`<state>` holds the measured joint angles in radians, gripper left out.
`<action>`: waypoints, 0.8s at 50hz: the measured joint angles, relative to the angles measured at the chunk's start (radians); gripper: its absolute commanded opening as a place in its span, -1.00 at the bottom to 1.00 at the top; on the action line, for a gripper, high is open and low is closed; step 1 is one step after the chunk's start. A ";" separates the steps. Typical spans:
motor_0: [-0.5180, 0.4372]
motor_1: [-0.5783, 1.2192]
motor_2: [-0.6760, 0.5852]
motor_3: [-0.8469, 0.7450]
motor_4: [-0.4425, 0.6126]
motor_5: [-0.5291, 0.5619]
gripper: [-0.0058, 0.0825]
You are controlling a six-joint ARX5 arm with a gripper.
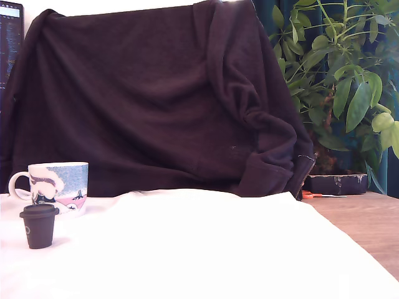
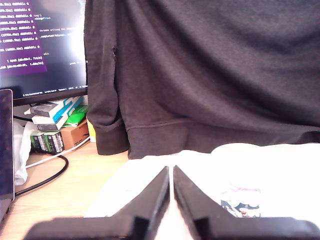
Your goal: Pick the grey coffee capsule and place it inside the blue coffee cup
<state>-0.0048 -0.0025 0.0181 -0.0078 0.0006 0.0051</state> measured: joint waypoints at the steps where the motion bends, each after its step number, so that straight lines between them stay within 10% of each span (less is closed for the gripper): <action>1: 0.001 0.000 0.000 -0.001 0.003 -0.002 -0.92; 27: 0.083 -0.001 -0.011 0.078 0.113 -0.209 -0.92; 40: 0.075 0.006 0.014 0.135 0.435 -0.362 -0.92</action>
<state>0.0700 0.0040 0.0322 0.1268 0.4351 -0.3573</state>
